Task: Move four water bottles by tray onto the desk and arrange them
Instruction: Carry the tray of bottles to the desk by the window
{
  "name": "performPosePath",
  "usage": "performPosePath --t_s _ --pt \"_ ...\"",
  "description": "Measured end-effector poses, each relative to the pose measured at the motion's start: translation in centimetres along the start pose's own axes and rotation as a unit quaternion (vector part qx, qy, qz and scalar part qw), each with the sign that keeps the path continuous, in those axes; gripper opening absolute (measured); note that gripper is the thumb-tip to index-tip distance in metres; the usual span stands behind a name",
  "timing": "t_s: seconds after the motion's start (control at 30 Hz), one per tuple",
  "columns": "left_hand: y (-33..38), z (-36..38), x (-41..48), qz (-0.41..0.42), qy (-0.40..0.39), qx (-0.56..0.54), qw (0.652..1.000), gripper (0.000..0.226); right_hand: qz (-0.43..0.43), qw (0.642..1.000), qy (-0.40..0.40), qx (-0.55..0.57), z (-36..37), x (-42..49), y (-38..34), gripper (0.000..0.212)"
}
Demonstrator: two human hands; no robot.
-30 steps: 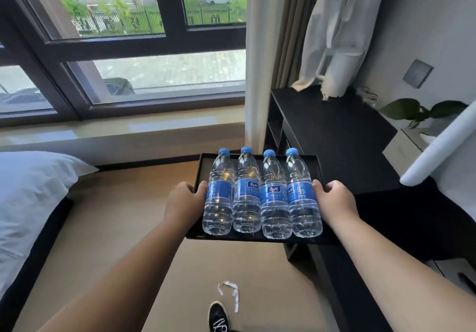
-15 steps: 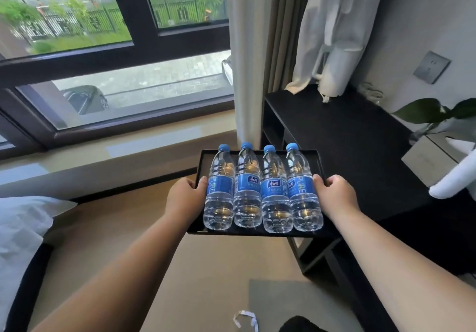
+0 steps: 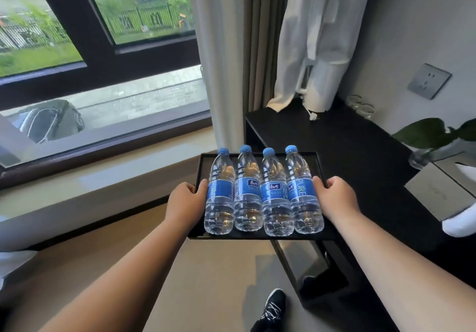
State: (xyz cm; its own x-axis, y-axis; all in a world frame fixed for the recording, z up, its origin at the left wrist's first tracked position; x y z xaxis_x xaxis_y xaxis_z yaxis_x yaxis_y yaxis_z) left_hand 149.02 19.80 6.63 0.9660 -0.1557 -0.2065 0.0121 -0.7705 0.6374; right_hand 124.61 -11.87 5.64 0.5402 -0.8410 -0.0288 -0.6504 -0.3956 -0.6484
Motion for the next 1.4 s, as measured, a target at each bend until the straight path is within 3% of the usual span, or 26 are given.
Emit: performPosePath --t_s 0.4,0.8,1.03,1.27,1.4 --pt "10.6 7.5 9.2 0.027 -0.021 0.005 0.999 0.054 0.047 0.999 0.023 0.004 -0.9 12.5 2.4 0.038" --pt "20.5 17.8 15.1 0.119 -0.099 0.082 0.985 0.038 0.169 0.980 0.108 0.008 -3.4 15.3 9.0 0.041" --pt "26.4 24.4 18.8 0.197 -0.170 0.126 0.957 0.035 0.267 0.949 0.165 0.022 -4.0 14.0 11.1 0.039" --pt "32.0 29.5 21.2 0.286 -0.250 0.137 0.915 0.033 0.330 0.913 0.239 0.035 -2.7 12.1 11.2 0.044" --pt "33.2 31.7 22.0 0.345 -0.279 0.169 0.880 0.030 0.367 0.896 0.243 0.059 -0.8 10.7 11.2 0.047"
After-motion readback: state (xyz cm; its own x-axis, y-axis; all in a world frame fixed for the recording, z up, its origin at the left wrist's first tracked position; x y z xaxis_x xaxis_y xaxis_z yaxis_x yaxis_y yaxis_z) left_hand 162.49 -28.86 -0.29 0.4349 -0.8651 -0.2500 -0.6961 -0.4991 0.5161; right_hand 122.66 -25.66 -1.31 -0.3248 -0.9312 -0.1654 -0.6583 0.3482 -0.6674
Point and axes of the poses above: each hand's wrist, its own x-axis towards the middle knuckle, its own z-axis out of the palm, y = z × x, the point moved 5 cm from there along x, towards the middle knuckle, and after that the axes turned 9 degrees about -z, right-handed, at the moved point
